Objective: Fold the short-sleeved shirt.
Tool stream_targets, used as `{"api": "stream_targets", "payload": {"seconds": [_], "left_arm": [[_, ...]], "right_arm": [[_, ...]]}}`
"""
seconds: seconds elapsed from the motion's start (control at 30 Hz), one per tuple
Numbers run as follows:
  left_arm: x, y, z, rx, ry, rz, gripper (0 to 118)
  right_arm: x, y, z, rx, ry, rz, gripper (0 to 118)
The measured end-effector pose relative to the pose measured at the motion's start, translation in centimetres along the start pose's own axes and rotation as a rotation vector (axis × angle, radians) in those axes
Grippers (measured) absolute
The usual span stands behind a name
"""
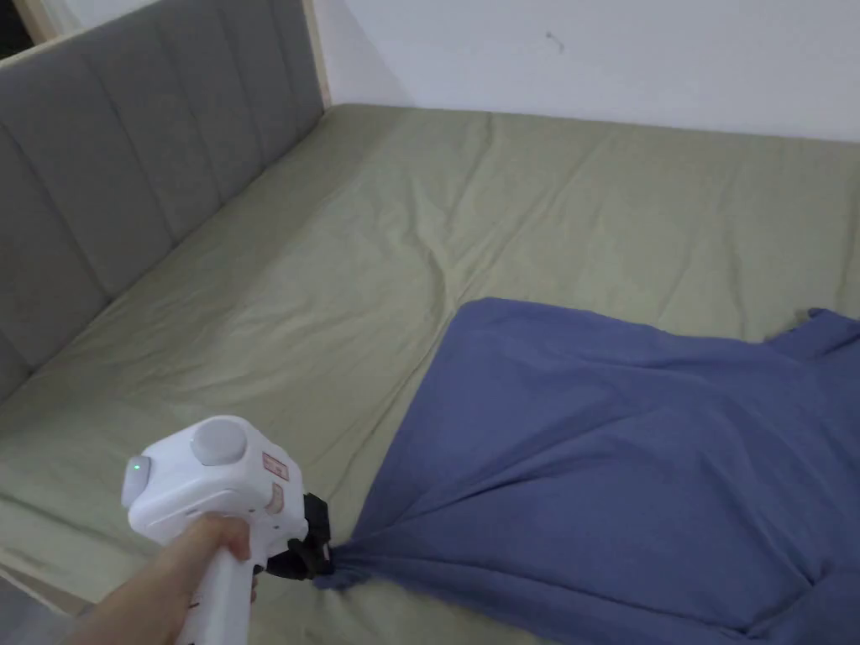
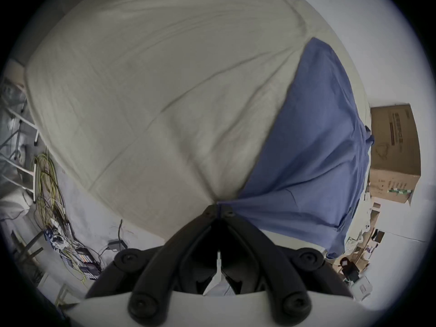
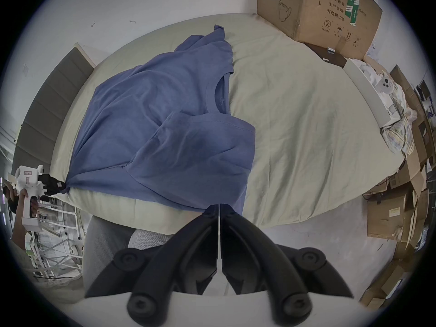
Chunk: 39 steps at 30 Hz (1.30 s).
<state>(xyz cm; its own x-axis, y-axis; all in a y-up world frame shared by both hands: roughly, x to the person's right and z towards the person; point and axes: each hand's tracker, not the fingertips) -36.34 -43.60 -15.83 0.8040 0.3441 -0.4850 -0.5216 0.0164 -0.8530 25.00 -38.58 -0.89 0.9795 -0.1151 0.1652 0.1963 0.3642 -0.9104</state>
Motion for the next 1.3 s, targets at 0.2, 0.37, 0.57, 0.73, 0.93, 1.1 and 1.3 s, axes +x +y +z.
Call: {"api": "stream_targets", "payload": {"seconds": [0.2,0.37,0.57,0.73,0.93,1.1,1.3], "left_arm": [[0.9,-0.2,-0.4,0.022,0.088,-0.083,0],[1.9,-1.5,0.0,0.003,0.086,-0.087,0],[2.4,-1.9,0.4,-0.007,0.092,-0.077,0],[2.9,-2.0,0.7,-0.010,0.105,-0.090,0],[2.6,-2.2,1.1,0.006,0.104,-0.105,0],[4.0,-2.0,2.4,0.047,0.044,-0.172,0],[6.0,-0.4,2.9,0.058,0.057,-0.201,0]], "right_arm": [[0.1,-0.4,-0.6,0.003,-0.017,-0.019,6],[1.8,-0.6,-1.1,-0.069,-0.030,-0.029,116],[2.8,0.6,-3.2,-0.039,-0.056,-0.024,116],[2.0,0.7,-5.9,-0.090,-0.031,0.026,111],[0.4,-0.8,-5.9,-0.092,0.036,0.023,0],[1.4,0.0,-3.7,-0.018,0.058,-0.058,0],[1.4,2.4,-1.6,0.052,0.061,-0.061,0]]}}
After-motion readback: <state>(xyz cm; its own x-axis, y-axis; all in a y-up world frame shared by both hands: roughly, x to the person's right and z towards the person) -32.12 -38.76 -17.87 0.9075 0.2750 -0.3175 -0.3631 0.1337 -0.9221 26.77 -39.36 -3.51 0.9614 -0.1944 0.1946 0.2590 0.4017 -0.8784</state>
